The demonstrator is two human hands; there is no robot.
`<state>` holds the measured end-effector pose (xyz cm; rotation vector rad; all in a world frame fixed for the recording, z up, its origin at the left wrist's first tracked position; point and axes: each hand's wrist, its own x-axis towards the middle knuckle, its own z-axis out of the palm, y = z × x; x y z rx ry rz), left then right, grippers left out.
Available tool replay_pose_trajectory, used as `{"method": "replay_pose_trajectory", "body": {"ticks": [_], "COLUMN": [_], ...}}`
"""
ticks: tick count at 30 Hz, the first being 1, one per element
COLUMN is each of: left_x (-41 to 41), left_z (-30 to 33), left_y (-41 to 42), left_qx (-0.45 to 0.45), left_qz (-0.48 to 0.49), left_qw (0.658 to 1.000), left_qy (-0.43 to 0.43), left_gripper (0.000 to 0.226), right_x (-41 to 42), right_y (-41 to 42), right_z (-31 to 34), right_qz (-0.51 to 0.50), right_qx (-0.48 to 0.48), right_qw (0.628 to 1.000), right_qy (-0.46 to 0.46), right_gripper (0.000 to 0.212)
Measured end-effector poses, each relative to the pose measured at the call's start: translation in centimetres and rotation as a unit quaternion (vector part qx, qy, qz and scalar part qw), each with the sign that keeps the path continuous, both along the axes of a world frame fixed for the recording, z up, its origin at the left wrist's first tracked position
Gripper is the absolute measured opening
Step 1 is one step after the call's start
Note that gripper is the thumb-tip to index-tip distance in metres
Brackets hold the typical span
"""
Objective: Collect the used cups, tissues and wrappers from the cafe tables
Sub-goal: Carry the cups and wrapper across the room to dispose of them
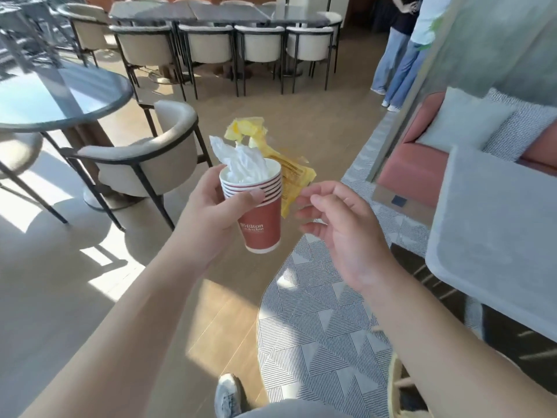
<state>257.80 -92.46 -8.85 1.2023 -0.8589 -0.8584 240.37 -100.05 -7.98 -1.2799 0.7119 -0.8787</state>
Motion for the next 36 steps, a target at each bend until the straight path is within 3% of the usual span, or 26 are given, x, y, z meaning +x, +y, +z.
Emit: {"method": "replay_pose_trajectory", "body": {"ticks": [6,13,24,36], "left_x": [9.2,14.3,19.1,20.3], "left_z": [0.8,-0.4,-1.8,-0.1], "left_y": [-6.3,-13.2,-29.3,-50.0], "left_qx": [-0.007,0.014,0.055,0.047], "left_qz": [-0.04,-0.069,-0.075,-0.093], "left_qw": [0.999,0.997,0.995,0.993], "left_qy": [-0.008,-0.001,-0.028,-0.059], "left_gripper": [0.077,0.078,0.08,0.077], "right_x": [8.7,13.5,18.4,19.5], "right_y": [-5.0,-10.6,-27.6,-47.8], "right_z": [0.6,0.0,-3.0,-1.3], "right_qz": [-0.049,-0.083,-0.072,-0.07], "right_qx": [-0.01,-0.004,0.035,0.041], "right_qw": [0.999,0.997,0.997,0.996], "right_qy": [-0.008,0.003,-0.013,-0.03], "right_gripper": [0.014,0.013,0.012,0.014]}}
